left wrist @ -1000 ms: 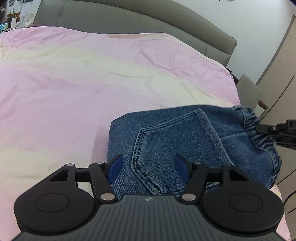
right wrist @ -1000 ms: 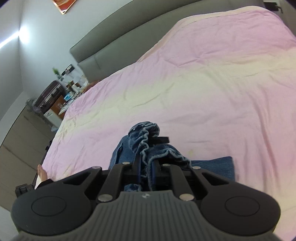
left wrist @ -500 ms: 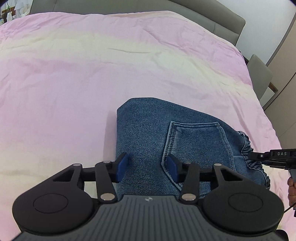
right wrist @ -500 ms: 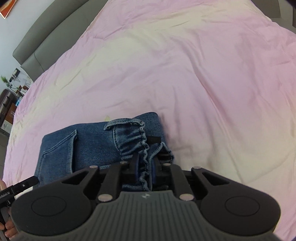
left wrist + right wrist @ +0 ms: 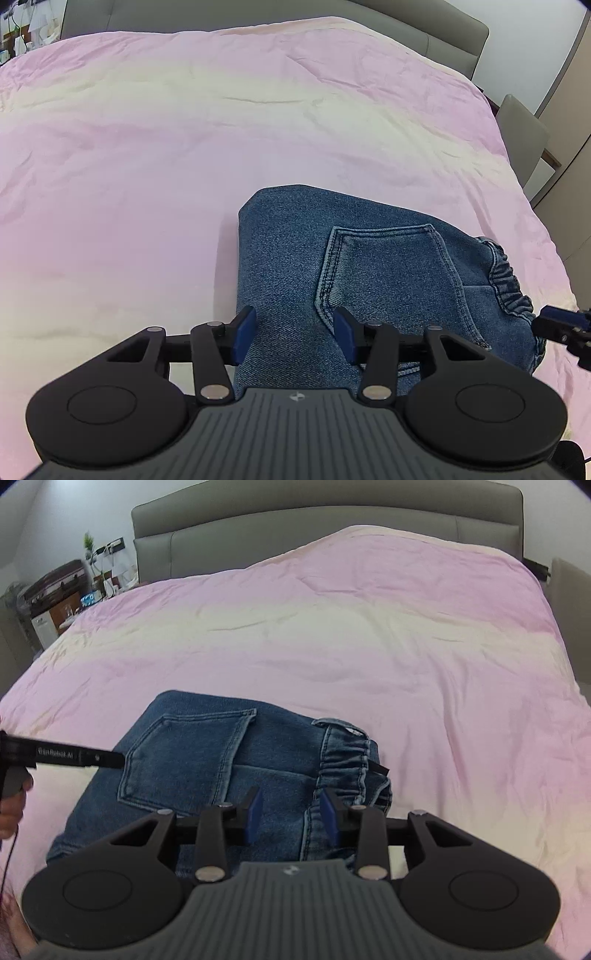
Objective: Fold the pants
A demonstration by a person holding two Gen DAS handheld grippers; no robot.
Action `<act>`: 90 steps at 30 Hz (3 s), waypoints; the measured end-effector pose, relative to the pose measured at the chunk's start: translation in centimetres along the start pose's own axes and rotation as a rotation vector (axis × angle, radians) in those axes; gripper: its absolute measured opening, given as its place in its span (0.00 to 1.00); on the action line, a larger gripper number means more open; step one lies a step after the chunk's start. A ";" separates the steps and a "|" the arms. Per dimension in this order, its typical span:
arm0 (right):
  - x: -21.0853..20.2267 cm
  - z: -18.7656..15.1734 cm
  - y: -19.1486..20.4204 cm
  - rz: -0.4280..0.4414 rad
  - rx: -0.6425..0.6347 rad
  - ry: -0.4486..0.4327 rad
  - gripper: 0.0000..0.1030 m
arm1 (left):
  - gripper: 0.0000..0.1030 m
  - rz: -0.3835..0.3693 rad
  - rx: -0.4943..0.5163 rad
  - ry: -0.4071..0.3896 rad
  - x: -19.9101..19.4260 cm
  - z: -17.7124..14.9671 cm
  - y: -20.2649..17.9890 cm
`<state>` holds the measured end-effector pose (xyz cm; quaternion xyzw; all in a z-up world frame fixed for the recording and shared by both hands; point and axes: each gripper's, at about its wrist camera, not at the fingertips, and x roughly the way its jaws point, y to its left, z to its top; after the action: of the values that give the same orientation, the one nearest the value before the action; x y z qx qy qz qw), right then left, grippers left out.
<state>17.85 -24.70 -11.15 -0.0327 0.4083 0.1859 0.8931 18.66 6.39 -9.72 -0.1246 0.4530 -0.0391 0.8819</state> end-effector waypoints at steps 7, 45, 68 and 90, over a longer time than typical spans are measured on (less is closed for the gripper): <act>3.4 -4.4 -2.5 0.002 0.075 0.072 0.28 | 0.59 0.009 0.115 -0.003 -2.9 -1.4 -1.0; 2.4 -3.6 -4.3 0.032 0.112 0.158 0.41 | 0.35 0.014 0.285 0.227 -5.0 -10.0 1.6; 9.4 -1.8 -11.0 0.241 0.503 0.261 0.79 | 0.77 -0.166 -0.304 0.094 5.0 -0.6 5.9; 12.9 -0.5 -9.3 0.294 0.562 0.309 0.65 | 0.31 -0.262 -0.384 0.112 5.9 -1.4 7.6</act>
<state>28.54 -29.52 -21.96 0.2457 0.5742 0.1857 0.7586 20.61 12.42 -17.10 -0.3455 0.4804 -0.0730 0.8028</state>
